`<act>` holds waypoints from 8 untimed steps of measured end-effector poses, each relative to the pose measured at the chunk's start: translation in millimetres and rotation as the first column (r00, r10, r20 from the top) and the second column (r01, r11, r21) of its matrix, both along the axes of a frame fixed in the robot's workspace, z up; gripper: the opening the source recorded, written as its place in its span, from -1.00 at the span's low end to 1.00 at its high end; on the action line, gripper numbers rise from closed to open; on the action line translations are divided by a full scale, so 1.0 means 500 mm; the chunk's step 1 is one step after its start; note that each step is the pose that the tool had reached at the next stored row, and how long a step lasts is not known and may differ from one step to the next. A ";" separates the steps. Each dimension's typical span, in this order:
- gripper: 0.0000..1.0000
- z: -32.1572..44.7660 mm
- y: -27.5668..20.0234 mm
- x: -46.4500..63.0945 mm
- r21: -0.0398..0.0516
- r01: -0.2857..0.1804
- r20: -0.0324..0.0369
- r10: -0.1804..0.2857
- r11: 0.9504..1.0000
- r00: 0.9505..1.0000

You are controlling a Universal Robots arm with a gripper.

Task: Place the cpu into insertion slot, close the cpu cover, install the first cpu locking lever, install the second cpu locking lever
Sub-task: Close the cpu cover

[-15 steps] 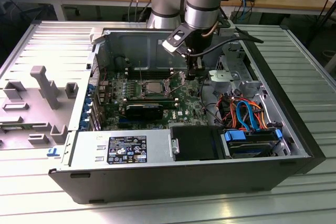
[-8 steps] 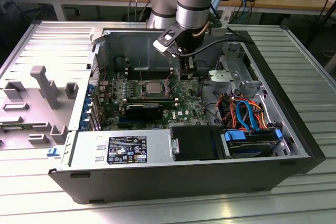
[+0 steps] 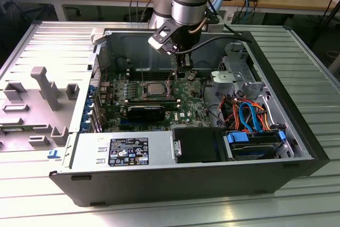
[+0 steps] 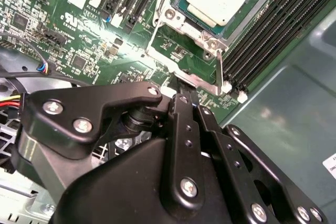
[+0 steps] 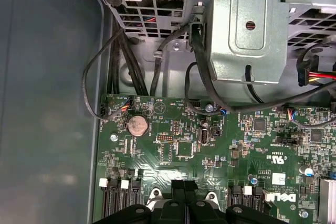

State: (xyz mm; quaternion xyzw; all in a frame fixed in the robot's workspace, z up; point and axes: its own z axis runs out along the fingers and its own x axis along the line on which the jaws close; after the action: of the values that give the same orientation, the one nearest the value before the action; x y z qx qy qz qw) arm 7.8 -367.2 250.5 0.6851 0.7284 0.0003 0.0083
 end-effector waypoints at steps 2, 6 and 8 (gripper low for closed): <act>-0.79 0.000 0.0000 0.000 0.001 0.000 0.000 0.000 1.000 1.000; -0.79 0.000 0.0000 -0.002 0.001 0.000 0.000 0.000 1.000 1.000; -0.79 0.000 -0.0001 -0.006 0.001 0.000 0.000 0.000 1.000 1.000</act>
State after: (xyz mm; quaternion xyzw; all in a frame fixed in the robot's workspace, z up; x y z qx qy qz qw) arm 4.9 -367.2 250.5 0.6851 0.7284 0.0006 0.0080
